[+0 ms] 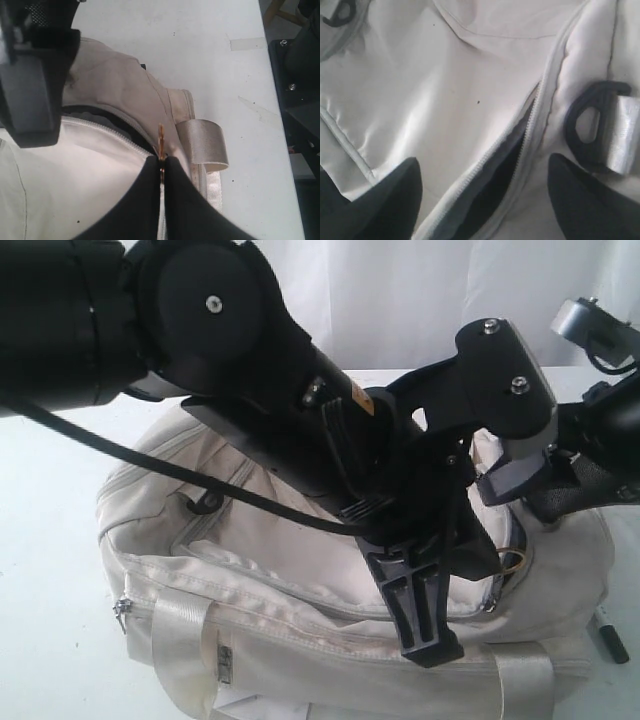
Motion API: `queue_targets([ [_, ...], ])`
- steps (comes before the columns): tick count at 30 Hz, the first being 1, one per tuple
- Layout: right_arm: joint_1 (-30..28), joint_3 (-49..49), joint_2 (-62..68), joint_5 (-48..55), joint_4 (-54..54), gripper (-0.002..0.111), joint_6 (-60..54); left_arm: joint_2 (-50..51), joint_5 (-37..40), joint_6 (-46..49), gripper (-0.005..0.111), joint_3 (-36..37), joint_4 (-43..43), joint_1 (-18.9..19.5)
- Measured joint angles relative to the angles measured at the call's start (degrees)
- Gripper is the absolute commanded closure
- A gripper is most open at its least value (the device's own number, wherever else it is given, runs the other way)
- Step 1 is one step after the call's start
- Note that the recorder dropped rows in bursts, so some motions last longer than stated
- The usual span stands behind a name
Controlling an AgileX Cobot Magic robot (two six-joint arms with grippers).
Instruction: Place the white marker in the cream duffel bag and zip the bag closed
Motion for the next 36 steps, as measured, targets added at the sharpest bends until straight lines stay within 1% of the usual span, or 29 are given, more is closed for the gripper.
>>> queue_targets([
  [3, 2.6, 0.0, 0.0, -0.2, -2.8, 0.042, 3.1, 0.0, 0.0, 0.0, 0.107, 0.0, 0.0, 0.0],
  [9, 3.3, 0.0, 0.0, -0.6, -6.6, 0.042, 7.5, 0.0, 0.0, 0.0, 0.107, 0.0, -0.2, 0.0],
  [15, 3.9, 0.0, 0.0, -1.6, -7.5, 0.042, 8.9, 0.0, 0.0, 0.0, 0.107, 0.0, -0.7, 0.0],
  [22, 7.2, 0.0, 2.7, -1.8, -7.5, 0.042, 9.7, 0.0, 0.0, 0.0, 0.107, 0.0, -0.9, 0.0],
  [24, 7.6, 0.0, 3.7, -2.0, -7.5, 0.045, 9.8, 0.0, 0.0, 0.0, 0.107, 0.0, -0.9, 0.0],
  [25, 7.6, 0.0, 4.1, -2.1, -7.5, 0.047, 9.8, 0.0, 0.0, 0.0, 0.107, 0.0, -0.9, 0.0],
  [27, 7.7, 0.0, 4.8, -2.1, -7.6, 0.057, 10.3, 0.0, 0.0, 0.0, 0.107, 0.0, -0.9, 0.0],
  [32, 7.7, 0.0, 5.2, -2.8, -8.0, 0.090, 10.9, 0.0, 0.0, 0.0, 0.107, 0.0, -0.9, 0.0],
  [35, 7.7, 0.0, 5.3, -3.2, -8.4, 0.105, 10.9, 0.0, 0.0, 0.0, 0.107, 0.0, -0.9, 0.0],
  [36, 7.7, 0.0, 5.3, -3.6, -8.7, 0.108, 10.9, 0.0, 0.0, 0.0, 0.107, 0.0, -0.9, 0.0],
])
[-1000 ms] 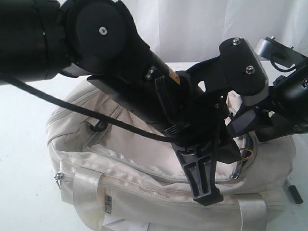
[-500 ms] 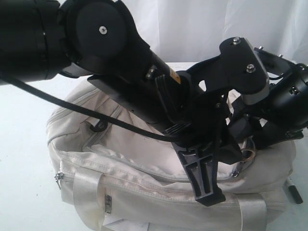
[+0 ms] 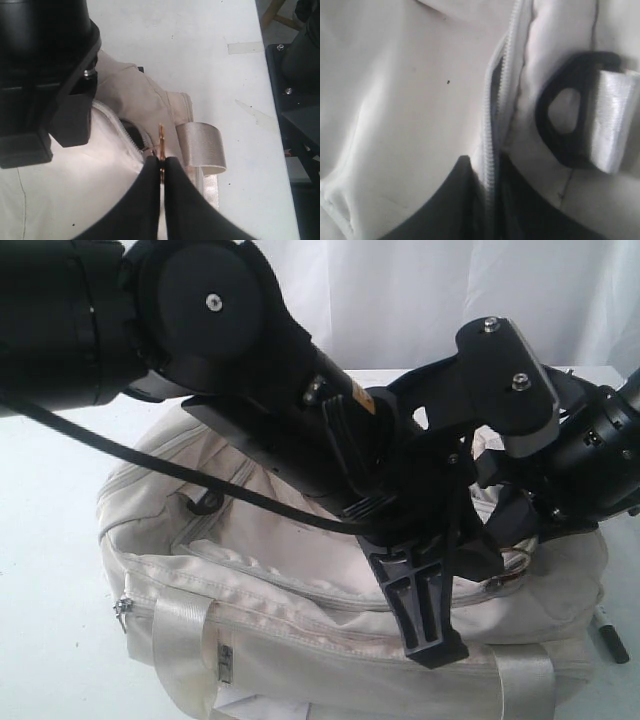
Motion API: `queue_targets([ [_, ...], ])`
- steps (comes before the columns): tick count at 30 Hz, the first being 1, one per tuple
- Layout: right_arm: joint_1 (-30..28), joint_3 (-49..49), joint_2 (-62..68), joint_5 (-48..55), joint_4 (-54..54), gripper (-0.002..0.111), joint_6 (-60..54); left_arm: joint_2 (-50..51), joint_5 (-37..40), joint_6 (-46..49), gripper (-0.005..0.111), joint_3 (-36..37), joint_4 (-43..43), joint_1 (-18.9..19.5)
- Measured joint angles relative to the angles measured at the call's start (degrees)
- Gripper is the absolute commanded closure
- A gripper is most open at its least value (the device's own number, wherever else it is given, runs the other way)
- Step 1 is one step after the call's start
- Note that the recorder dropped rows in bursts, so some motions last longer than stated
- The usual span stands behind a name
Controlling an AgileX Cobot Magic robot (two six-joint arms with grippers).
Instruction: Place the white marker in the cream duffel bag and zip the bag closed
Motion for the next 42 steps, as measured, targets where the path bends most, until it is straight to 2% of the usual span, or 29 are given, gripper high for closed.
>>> queue_targets([
  [13, 0.2, 0.0, 0.0, -3.4, -4.6, 0.108, 0.4, 0.0, 3.7, -0.2, 0.107, 0.0, 2.4, 0.0],
  [25, 0.2, 0.0, 0.0, -4.5, -7.0, 0.108, 1.0, -1.6, 8.5, -7.4, 0.107, 0.0, 13.0, 0.0],
  [36, -2.5, -2.1, 0.0, -4.8, -7.3, 0.108, 1.0, -5.2, 17.9, -15.1, 0.107, 0.1, 21.3, 0.0],
  [42, -4.6, -4.2, 0.0, -5.6, -7.9, 0.108, 1.0, -8.0, 20.2, -22.1, 0.107, 4.3, 29.8, 0.0],
])
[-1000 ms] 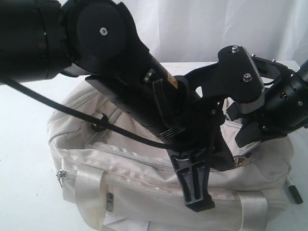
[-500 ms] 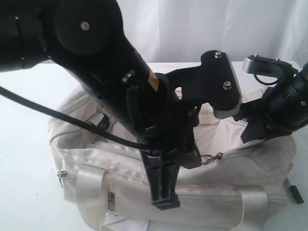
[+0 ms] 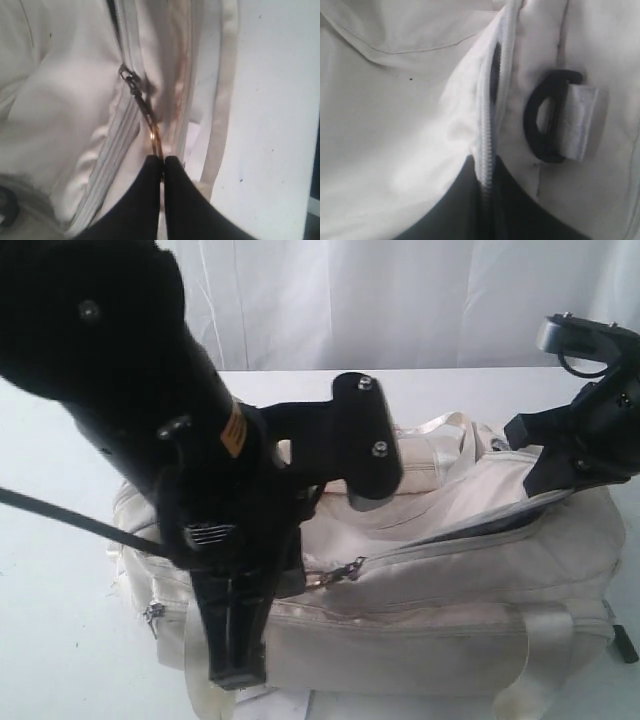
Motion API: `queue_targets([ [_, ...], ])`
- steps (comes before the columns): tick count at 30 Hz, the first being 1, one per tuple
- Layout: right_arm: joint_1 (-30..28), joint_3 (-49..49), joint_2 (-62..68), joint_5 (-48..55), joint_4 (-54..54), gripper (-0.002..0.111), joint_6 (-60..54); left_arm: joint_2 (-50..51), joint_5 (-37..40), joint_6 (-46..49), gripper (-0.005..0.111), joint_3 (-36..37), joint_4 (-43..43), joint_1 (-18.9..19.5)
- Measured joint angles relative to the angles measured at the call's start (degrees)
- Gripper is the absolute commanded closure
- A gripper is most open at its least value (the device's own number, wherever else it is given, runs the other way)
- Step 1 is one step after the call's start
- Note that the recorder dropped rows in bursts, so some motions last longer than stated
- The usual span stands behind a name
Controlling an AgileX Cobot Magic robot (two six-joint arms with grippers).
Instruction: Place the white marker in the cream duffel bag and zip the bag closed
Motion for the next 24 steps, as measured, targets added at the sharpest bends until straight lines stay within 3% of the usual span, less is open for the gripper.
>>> queue_targets([
  [9, -1.9, -1.0, 0.0, -0.5, -0.3, 0.108, -0.2, -7.3, 3.2, -10.1, 0.107, 5.1, 10.6, 2.2],
  [14, -2.0, -1.0, 0.0, -1.1, 0.2, 0.108, -0.2, -11.3, 3.9, -12.5, 0.107, 7.5, 15.1, 6.7],
  [24, -1.8, -1.2, 0.0, -1.2, 2.9, 0.108, -0.2, -14.9, -3.5, -13.0, 0.107, 11.0, 14.8, 18.2],
])
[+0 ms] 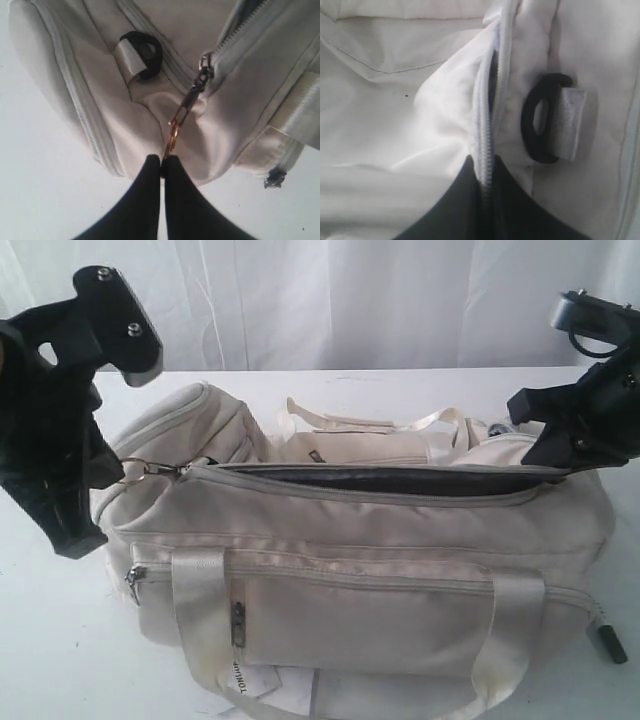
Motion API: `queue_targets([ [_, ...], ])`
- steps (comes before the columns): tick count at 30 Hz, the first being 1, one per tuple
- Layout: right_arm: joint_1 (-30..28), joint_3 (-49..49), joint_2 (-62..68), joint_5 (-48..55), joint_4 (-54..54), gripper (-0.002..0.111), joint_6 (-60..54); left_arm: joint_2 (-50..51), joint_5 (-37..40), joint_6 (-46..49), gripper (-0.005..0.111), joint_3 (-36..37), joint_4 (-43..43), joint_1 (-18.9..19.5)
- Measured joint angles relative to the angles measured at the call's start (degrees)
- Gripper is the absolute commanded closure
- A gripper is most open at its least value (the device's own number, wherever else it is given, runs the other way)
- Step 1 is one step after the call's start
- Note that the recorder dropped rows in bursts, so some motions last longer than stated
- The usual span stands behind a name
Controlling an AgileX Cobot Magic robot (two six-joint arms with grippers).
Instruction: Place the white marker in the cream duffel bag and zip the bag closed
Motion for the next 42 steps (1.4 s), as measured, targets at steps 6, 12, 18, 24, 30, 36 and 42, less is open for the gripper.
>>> queue_targets([
  [6, 0.0, 0.0, 0.1, 0.0, 0.3, 0.108, 0.0, -0.1, -2.1, -0.1, 0.107, 0.8, 1.0, 1.4],
  [12, 0.1, 0.0, 0.1, 0.0, 0.0, 0.108, 0.2, -0.2, -6.0, -1.2, 0.107, 6.2, 2.0, 3.9],
  [18, 0.7, 0.0, 0.1, 0.5, 2.5, 0.108, 0.5, -0.3, -11.1, -2.8, 0.107, 10.1, 2.5, 8.7],
  [24, 0.7, 0.0, 0.1, 0.7, 3.5, 0.108, 0.5, -1.9, -13.4, -4.4, 0.107, 10.5, 2.7, 10.0],
  [30, 0.5, 0.0, 0.1, 0.7, 6.3, 0.089, -5.1, -3.3, -12.6, -2.0, 0.107, 10.7, -1.1, 11.0],
  [36, -0.9, -0.1, 0.1, -0.3, 11.1, 0.058, -15.1, -3.6, -10.4, 5.3, 0.107, 11.2, -7.1, 12.1],
  [42, -0.7, -1.1, -3.1, 2.6, 22.6, 0.052, -26.0, -3.6, -12.3, 9.7, 0.107, 11.2, -12.6, 12.1],
])
